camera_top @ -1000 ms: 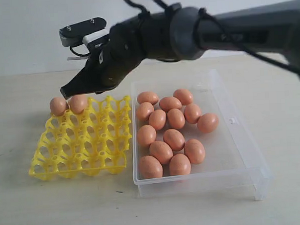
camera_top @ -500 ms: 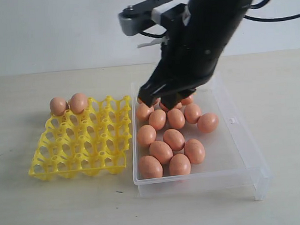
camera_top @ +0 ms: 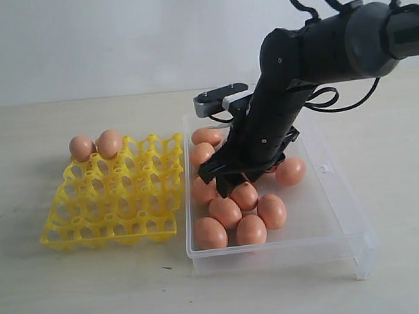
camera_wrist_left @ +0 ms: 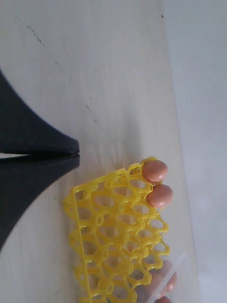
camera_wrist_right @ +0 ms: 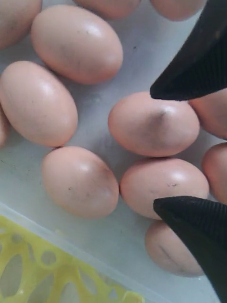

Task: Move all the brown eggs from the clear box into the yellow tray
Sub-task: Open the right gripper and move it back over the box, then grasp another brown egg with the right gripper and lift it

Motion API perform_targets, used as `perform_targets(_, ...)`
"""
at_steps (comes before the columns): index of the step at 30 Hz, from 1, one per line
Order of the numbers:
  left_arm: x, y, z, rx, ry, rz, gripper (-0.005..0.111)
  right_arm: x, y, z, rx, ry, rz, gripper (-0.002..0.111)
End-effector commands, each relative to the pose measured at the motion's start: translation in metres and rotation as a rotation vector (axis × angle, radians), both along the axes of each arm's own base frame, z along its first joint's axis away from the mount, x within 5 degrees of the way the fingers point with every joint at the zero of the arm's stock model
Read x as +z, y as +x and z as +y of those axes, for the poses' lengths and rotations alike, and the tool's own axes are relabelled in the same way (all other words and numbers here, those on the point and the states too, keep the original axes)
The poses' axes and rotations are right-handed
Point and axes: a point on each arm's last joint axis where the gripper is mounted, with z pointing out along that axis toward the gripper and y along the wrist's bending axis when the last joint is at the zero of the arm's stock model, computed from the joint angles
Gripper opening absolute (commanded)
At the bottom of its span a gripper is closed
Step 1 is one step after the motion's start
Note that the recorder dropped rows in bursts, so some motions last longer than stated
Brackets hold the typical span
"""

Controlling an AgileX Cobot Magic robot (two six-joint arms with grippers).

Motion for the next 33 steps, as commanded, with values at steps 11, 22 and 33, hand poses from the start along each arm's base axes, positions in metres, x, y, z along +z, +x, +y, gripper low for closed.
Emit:
perform_targets(11,0.002,0.0,0.0,-0.003,0.001,-0.016,0.0,-0.028,0.016,0.006,0.038,-0.024,0.008,0.058)
perform_targets(22,0.002,0.0,0.0,-0.003,0.001,-0.016,0.0,-0.033,0.018,0.005,0.056,-0.05,-0.012,0.058)
perform_targets(33,0.002,0.0,0.0,-0.003,0.001,-0.016,0.0,-0.001,0.018,0.006,0.107,-0.006,-0.118,0.0)
